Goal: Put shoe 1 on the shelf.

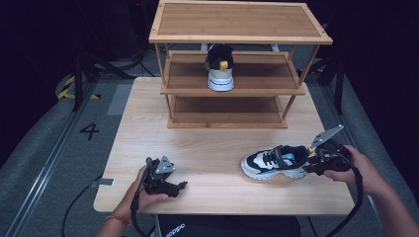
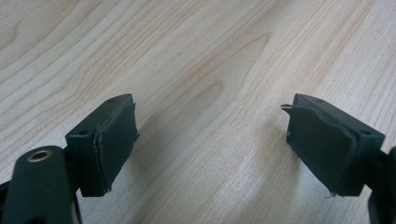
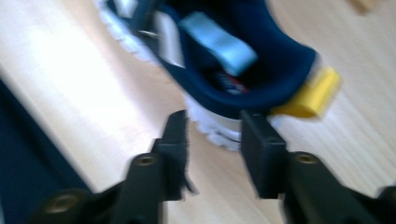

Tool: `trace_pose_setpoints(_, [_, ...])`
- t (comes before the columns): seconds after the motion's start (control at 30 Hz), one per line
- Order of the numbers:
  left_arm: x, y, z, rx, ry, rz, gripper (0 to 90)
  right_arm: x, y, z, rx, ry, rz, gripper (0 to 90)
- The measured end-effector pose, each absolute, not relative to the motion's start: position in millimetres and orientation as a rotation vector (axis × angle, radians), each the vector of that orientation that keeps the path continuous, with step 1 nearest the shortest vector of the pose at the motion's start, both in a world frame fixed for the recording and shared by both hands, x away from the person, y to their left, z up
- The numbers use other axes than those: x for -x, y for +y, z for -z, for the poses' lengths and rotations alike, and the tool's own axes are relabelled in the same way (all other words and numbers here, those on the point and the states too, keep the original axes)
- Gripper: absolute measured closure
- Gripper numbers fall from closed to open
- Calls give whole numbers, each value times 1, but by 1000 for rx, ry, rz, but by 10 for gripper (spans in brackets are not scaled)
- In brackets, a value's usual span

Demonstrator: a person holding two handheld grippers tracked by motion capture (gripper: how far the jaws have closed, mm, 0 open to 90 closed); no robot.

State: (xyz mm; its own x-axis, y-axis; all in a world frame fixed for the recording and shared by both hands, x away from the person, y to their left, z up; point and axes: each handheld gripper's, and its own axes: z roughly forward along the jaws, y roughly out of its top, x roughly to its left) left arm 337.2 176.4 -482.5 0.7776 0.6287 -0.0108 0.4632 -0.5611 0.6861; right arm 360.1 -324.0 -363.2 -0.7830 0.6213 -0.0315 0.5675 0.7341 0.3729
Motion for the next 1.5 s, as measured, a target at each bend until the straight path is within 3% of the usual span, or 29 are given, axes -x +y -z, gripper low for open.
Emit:
trace_pose_setpoints(0.3, [-337,176,482,-2268,808,-306,165,-352,-292,356,-723,2791,-540,635])
trace_pose_setpoints(0.43, [-337,176,482,-2268,808,-306,165,-368,-284,369,-771,2790,-390,721])
trace_pose_setpoints(0.77, [-338,176,482,-2272,802,-306,161,-375,-267,368,-727,2935,-236,797])
trace_pose_setpoints(1.37, [-339,175,482,-2277,796,-300,160,-371,-211,370,-662,3048,-436,751])
trace_pose_setpoints(1.5, [-339,175,482,-2276,796,-300,159,-374,-205,370,-657,3032,-464,662])
